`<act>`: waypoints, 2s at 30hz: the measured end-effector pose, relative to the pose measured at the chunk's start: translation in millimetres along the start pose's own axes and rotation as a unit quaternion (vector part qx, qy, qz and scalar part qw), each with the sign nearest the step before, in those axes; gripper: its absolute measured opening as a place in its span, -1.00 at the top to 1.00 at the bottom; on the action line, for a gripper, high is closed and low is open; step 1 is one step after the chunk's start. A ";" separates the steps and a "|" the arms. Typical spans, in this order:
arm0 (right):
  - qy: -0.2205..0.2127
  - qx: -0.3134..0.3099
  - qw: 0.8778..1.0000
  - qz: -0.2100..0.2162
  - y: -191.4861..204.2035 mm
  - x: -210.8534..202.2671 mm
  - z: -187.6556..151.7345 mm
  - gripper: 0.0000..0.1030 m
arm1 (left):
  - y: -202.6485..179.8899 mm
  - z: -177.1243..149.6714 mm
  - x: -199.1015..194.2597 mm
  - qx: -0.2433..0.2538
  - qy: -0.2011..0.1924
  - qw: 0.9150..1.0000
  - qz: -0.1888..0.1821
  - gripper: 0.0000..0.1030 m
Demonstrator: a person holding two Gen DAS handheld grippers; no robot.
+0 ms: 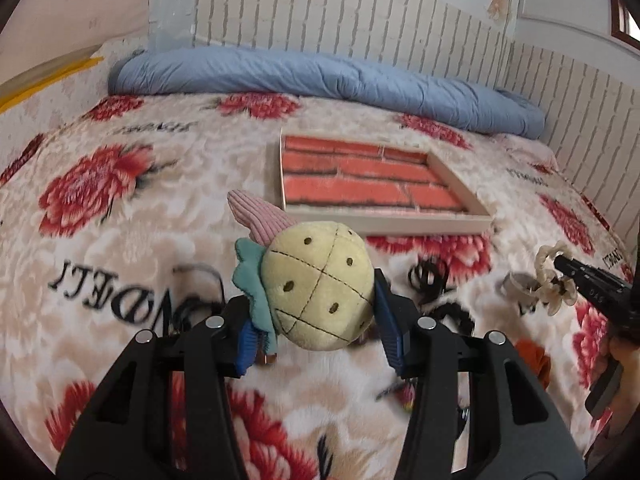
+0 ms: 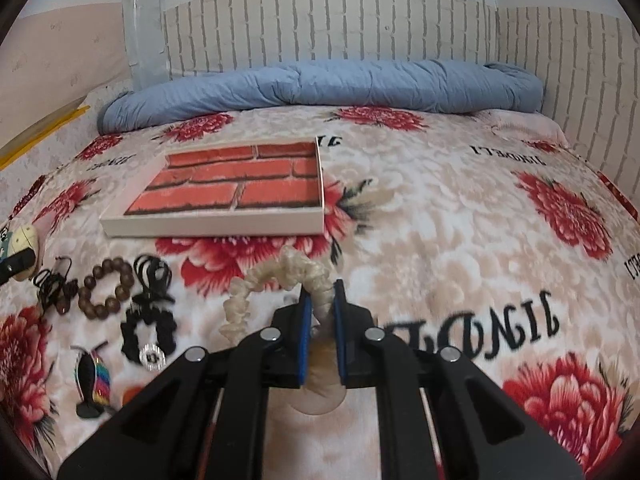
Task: Organize jewelry
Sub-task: 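Carry both items over the tray and open both tools to drop them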
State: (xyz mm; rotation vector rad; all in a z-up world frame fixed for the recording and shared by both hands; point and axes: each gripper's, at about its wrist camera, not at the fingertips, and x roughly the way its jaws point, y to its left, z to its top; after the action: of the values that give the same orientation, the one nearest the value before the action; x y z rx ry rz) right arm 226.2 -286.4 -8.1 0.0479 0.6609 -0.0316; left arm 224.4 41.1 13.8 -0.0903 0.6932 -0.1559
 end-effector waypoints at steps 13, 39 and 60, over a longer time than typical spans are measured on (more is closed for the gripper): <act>-0.012 -0.029 0.999 0.007 31.4 56.6 72.1 0.79 | -13.5 59.9 60.6 0.016 0.001 1.000 -0.013 0.06; 0.101 -0.016 0.995 -0.005 60.1 273.3 178.4 0.79 | -25.5 169.6 269.3 0.021 0.106 0.994 -0.005 0.06; 0.164 0.003 0.986 0.009 51.7 312.2 175.5 0.72 | -32.6 167.8 324.2 0.044 0.171 0.984 0.005 0.04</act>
State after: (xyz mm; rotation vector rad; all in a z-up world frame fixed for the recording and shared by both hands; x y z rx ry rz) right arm 582.4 -248.7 -59.7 0.0651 0.9907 -0.0082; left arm 574.2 -41.8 -57.1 0.0271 1.0287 -0.1941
